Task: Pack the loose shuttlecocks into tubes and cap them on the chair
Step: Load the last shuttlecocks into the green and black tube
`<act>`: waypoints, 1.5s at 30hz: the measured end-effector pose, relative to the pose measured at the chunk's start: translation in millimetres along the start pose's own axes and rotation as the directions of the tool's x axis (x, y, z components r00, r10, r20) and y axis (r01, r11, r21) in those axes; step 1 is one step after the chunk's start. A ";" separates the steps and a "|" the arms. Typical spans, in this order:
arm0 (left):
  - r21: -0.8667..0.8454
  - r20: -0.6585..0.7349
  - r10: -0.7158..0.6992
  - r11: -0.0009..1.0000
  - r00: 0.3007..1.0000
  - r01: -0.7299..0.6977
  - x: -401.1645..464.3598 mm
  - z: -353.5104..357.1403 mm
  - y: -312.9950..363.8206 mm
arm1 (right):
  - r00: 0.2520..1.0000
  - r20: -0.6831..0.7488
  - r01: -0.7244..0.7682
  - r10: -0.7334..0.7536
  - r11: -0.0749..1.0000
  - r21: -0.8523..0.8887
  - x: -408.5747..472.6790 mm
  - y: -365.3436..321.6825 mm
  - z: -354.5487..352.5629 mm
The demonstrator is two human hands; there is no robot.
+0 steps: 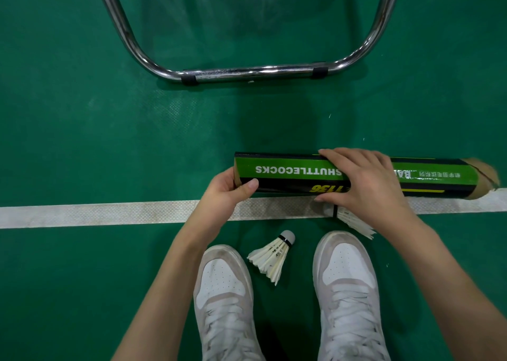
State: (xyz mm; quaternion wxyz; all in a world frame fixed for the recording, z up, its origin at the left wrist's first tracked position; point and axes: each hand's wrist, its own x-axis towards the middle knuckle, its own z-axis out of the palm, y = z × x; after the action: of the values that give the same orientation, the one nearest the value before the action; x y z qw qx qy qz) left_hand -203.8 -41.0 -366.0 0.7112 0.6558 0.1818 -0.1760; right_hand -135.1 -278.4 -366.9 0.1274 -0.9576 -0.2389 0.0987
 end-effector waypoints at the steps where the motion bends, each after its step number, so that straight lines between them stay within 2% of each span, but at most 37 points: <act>1: -0.001 0.025 -0.004 1.000 1.000 0.004 0.6 -1.7 0.1 | 1.000 -0.005 0.003 -0.003 1.000 -0.006 -0.4 0.6 0.4; 7: -0.004 0.119 0.003 1.000 0.993 -0.003 -0.1 -4.0 -1.8 | 1.000 -0.022 0.010 -0.011 1.000 -0.026 -3.2 5.8 1.9; 11: 0.029 0.078 0.002 1.000 0.997 -0.004 -9.0 -1.8 2.7 | 1.000 -0.023 0.005 -0.005 1.000 -0.016 -2.9 7.1 0.4; 13: 0.185 0.004 0.010 0.983 1.000 -0.011 -13.4 -6.3 2.5 | 1.000 -0.017 -0.003 0.002 1.000 -0.009 -4.3 10.0 0.0; 16: 0.443 -0.130 0.046 0.896 0.990 0.016 -19.3 -18.2 5.3 | 0.999 -0.012 -0.036 0.036 0.999 0.012 -8.3 16.0 -1.3; 17: 0.505 -0.118 0.026 0.862 0.993 0.038 -21.0 -21.7 8.4 | 0.999 -0.010 -0.049 0.049 0.999 0.014 -9.5 17.5 -1.9; 19: 0.641 0.038 -0.116 0.765 0.993 0.065 -23.4 -24.3 15.2 | 0.998 -0.007 -0.066 0.067 0.998 0.014 -11.2 19.9 -3.0; 22: 0.763 0.256 -0.376 0.644 0.891 0.053 -26.3 -15.8 14.5 | 0.997 0.003 -0.083 0.083 0.996 0.014 -11.4 21.0 -4.0; 25: 0.794 0.301 -0.485 0.604 0.821 0.066 -27.2 -4.3 4.4 | 0.996 0.002 -0.085 0.085 0.996 0.023 -10.3 20.5 -4.3; 27: 0.815 0.299 -0.511 0.576 0.806 0.063 -27.2 1.2 -2.7 | 0.997 0.002 -0.083 0.083 0.996 0.026 -10.0 21.9 -4.1; 29: 0.818 0.283 -0.487 0.572 0.826 0.058 -27.0 3.2 -8.3 | 0.996 0.000 -0.090 0.090 0.996 0.027 -9.5 23.0 -4.5; 35: 0.710 0.237 -0.248 0.705 0.939 0.007 -20.8 -1.0 -12.2 | 0.997 -0.009 -0.074 0.074 0.997 0.020 -9.4 21.1 -2.4; 41: 0.716 0.040 -0.061 0.698 0.997 0.014 -10.8 1.1 -16.1 | 0.998 -0.025 -0.054 0.054 0.999 0.005 -10.7 20.4 0.9; 45: 0.629 -0.114 -0.007 0.774 0.993 0.078 -7.6 -1.3 -16.1 | 0.998 -0.013 -0.063 0.063 0.998 0.008 -10.5 21.1 0.0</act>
State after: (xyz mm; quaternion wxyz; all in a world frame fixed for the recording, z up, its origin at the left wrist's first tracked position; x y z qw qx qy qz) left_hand -218.4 -40.9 -376.3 0.4352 0.8605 0.1641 -0.2081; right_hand -135.1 -301.5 -371.6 0.1296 -0.9647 -0.2074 0.0973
